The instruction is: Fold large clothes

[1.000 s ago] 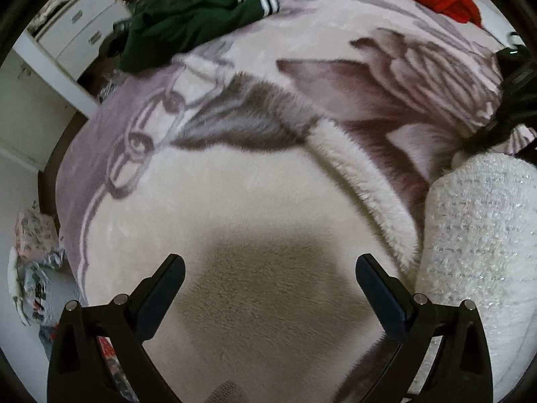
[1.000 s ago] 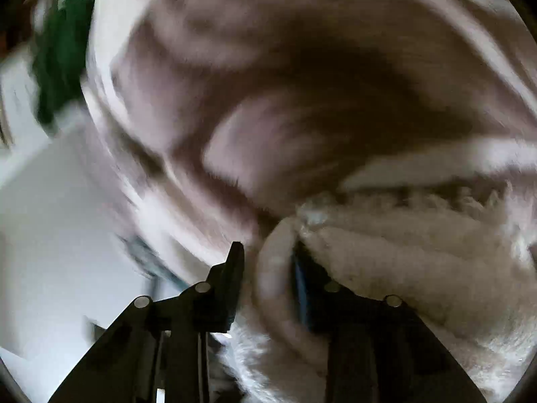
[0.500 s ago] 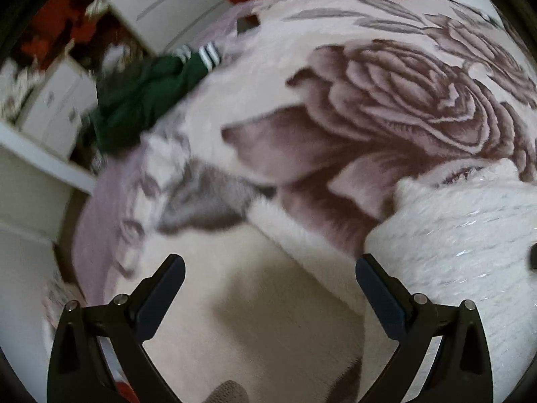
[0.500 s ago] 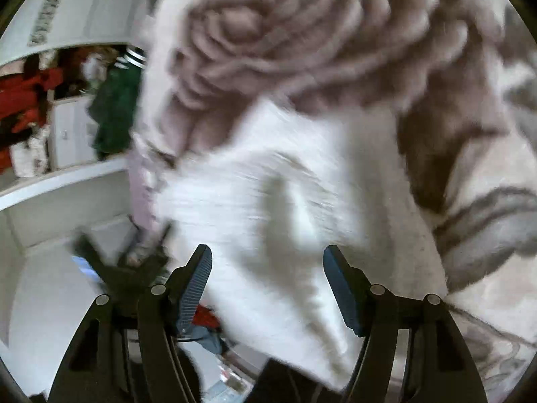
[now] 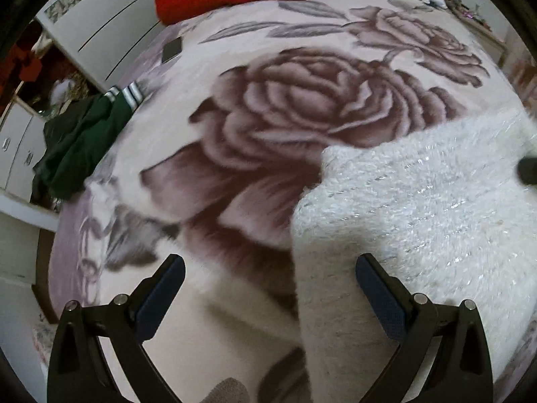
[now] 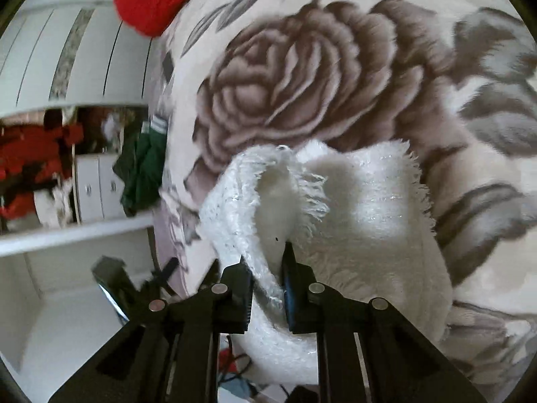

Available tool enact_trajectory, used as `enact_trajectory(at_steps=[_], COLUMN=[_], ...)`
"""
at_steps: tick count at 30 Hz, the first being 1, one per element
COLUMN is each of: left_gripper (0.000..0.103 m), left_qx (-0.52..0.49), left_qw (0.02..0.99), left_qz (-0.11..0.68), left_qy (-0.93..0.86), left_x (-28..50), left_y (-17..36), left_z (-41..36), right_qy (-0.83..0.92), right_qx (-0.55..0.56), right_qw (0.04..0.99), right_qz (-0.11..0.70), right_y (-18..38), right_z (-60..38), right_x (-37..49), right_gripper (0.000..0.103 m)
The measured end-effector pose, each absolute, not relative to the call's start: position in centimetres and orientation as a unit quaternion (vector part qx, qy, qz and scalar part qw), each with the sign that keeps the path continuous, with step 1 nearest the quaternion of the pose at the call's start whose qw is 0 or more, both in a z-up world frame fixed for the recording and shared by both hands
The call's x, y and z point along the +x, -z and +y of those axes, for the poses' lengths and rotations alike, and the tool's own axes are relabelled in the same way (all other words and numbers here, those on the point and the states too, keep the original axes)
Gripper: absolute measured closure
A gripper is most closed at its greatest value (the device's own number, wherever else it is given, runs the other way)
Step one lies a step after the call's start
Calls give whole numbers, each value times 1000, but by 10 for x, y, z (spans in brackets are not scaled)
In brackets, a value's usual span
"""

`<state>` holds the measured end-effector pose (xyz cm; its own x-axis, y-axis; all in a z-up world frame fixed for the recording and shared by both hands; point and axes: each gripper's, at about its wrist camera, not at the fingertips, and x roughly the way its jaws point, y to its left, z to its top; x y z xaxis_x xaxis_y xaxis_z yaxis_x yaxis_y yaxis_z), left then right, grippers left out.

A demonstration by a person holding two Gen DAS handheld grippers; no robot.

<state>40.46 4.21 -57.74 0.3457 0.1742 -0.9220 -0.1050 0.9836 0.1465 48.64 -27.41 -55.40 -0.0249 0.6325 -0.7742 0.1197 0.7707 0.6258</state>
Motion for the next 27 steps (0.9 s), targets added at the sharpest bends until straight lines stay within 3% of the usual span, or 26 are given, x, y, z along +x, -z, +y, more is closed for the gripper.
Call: enact_trajectory(at_steps=[3, 6, 8, 10, 13, 17, 19, 20, 21, 24, 27], left_gripper=[0, 0, 0, 0, 0, 0, 0, 0, 0, 0, 0], left_qx=[11, 49, 59, 54, 50, 79, 110, 122, 129, 89, 73], left_qw=[818, 813, 813, 811, 810, 813, 813, 812, 813, 816, 808], left_qz=[570, 575, 573, 576, 579, 571, 566, 565, 562, 569, 581], left_qy=[-69, -77, -80, -80, -80, -80, -82, -81, -82, -61, -67], left_x=[418, 424, 421, 418, 414, 412, 409, 407, 404, 402, 406], left_y=[589, 600, 603, 606, 608, 611, 614, 615, 614, 612, 611], left_z=[35, 29, 31, 39, 44, 39, 35, 35, 37, 47, 48], right_qy=[-145, -147, -171, -192, -220, -220, -217, -195, -188, -177, -142], right_qx=[214, 234, 276, 276, 286, 228, 225, 232, 248, 229, 241], right_qw=[657, 591, 571, 571, 567, 525, 522, 531, 526, 594, 566], right_qz=[708, 758, 754, 748, 741, 790, 794, 792, 791, 751, 775], right_y=[590, 653, 651, 635, 614, 635, 646, 647, 645, 601, 634], right_z=[-292, -292, -299, -305, -322, -310, -303, -304, -302, -309, -321], right_x=[505, 508, 507, 503, 476, 422, 407, 401, 398, 400, 398], right_gripper=[87, 82, 76, 58, 42, 32, 36, 48, 83, 85, 84])
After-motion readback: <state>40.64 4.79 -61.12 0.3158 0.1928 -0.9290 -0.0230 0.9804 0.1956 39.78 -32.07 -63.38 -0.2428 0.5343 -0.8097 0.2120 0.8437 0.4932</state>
